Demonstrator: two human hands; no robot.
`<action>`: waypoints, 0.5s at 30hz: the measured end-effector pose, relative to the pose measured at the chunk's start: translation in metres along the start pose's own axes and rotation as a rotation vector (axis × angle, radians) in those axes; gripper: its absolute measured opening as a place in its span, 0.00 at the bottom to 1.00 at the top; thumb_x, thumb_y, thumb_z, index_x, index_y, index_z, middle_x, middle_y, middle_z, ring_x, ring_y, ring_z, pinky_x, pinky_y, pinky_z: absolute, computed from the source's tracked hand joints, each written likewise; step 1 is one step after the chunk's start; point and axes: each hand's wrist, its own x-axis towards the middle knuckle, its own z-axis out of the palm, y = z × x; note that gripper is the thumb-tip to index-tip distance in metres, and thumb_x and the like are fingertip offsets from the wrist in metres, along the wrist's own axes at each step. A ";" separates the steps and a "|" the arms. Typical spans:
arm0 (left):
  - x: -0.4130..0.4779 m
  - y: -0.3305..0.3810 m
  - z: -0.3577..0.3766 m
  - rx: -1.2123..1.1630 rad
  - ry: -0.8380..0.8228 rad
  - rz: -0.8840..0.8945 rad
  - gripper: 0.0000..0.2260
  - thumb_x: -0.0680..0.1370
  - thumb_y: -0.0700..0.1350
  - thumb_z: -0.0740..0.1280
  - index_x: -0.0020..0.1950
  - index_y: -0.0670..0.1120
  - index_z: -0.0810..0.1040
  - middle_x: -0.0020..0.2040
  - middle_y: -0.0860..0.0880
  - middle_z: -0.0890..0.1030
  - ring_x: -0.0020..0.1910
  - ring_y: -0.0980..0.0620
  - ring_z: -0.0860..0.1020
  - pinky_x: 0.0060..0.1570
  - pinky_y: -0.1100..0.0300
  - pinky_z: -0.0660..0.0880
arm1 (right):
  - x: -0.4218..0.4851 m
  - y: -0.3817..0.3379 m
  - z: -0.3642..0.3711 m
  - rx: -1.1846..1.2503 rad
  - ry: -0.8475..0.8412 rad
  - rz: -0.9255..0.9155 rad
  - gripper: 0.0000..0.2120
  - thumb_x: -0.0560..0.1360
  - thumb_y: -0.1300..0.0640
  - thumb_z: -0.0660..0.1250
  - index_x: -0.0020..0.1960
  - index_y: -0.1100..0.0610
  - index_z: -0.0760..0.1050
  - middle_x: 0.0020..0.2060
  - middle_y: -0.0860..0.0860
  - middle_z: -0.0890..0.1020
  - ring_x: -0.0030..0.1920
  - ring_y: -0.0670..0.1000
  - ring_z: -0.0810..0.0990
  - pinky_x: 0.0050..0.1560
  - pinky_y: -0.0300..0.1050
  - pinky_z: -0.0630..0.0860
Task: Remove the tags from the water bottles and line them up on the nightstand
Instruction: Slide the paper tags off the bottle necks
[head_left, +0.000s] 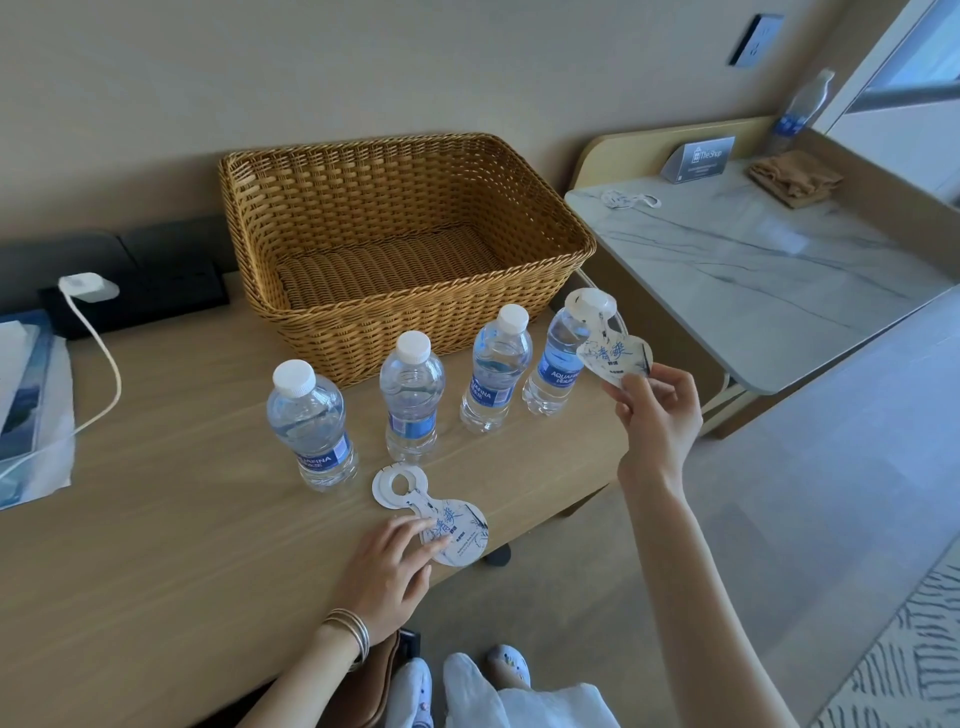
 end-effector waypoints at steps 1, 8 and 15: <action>0.000 0.000 0.000 -0.002 0.003 -0.001 0.18 0.74 0.46 0.61 0.63 0.53 0.76 0.62 0.51 0.76 0.61 0.50 0.72 0.61 0.56 0.68 | 0.000 -0.002 0.000 0.017 -0.004 -0.008 0.05 0.74 0.63 0.67 0.45 0.54 0.72 0.44 0.55 0.81 0.43 0.52 0.83 0.29 0.31 0.72; 0.001 0.001 -0.002 0.003 0.014 0.011 0.18 0.74 0.45 0.60 0.63 0.53 0.77 0.61 0.50 0.76 0.60 0.50 0.72 0.61 0.57 0.67 | -0.003 -0.005 0.000 0.100 -0.094 -0.044 0.05 0.74 0.59 0.69 0.47 0.52 0.75 0.43 0.53 0.82 0.40 0.49 0.81 0.33 0.33 0.75; 0.001 0.002 -0.003 -0.003 0.010 0.006 0.18 0.74 0.45 0.60 0.63 0.53 0.77 0.61 0.50 0.76 0.61 0.50 0.71 0.60 0.56 0.69 | -0.002 0.001 -0.001 0.146 -0.124 0.008 0.07 0.74 0.59 0.69 0.52 0.55 0.76 0.45 0.55 0.83 0.38 0.47 0.82 0.33 0.34 0.76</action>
